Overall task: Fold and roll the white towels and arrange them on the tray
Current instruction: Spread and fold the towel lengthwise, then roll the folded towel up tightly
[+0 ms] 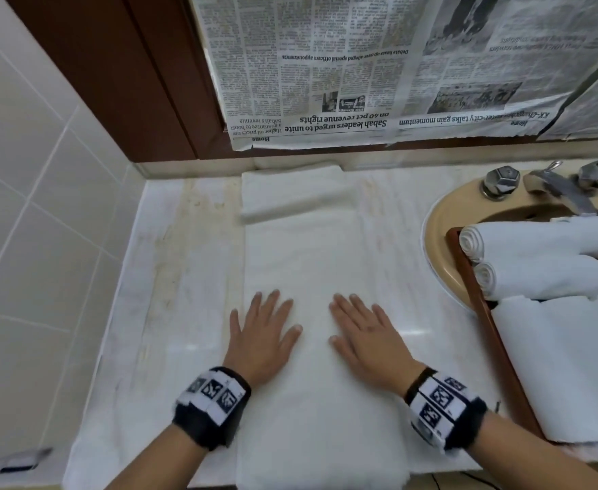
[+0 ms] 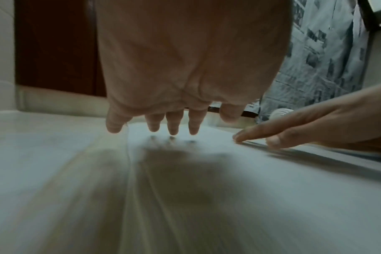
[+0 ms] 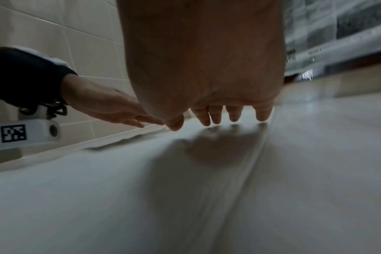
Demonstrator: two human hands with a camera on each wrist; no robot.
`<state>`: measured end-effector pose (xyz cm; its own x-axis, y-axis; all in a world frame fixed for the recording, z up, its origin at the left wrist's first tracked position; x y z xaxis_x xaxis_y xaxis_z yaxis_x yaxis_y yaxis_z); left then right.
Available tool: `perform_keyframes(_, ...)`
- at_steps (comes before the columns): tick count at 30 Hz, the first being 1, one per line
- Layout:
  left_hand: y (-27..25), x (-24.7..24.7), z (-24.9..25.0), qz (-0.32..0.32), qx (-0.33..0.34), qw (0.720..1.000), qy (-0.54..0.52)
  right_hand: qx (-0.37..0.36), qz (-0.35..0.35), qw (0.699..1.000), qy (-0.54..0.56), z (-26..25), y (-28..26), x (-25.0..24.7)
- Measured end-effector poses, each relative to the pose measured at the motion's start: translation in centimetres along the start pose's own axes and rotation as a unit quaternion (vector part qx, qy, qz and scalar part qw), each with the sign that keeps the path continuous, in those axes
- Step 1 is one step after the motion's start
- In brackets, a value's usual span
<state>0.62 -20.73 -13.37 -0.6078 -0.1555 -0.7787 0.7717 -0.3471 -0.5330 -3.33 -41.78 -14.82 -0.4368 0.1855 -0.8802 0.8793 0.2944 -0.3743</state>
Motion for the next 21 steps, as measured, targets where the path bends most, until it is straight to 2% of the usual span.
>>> perform_keyframes(2,0.0,1.9,0.0,-0.012,-0.006,0.999,0.037,0.004,-0.025,1.000,-0.004,0.0,-0.1,1.0)
perform_keyframes(4,1.3,2.3,-0.3,0.006,-0.010,0.998,0.059,0.012,-0.003,1.000,-0.019,0.3,1.3,0.8)
perform_keyframes(11,6.6,-1.1,-0.7,0.029,-0.033,0.997,0.056,0.032,0.009,0.999,-0.027,2.3,7.1,-2.2)
perform_keyframes(15,8.3,-2.9,-1.0,0.037,-0.025,0.998,0.043,0.072,0.015,0.997,-0.020,2.3,8.4,-3.3)
perform_keyframes(19,5.9,-2.7,-0.2,0.075,-0.001,0.997,-0.016,0.037,0.076,0.996,0.013,-0.7,5.4,-2.5)
perform_keyframes(21,3.6,-1.0,0.6,0.076,-0.003,0.997,-0.021,0.019,0.066,0.998,0.013,-2.1,3.7,-0.9)
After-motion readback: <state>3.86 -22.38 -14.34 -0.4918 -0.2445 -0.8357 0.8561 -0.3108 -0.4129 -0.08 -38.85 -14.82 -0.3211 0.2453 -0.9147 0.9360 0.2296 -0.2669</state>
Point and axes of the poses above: each hand's wrist, its own y-axis towards the middle knuckle, its own x-axis out of the palm, z = x × y, the point moved 4 cm from there along y, towards the middle knuckle, and after that the axes turned 7 degrees about -z, right-handed, at the moved point
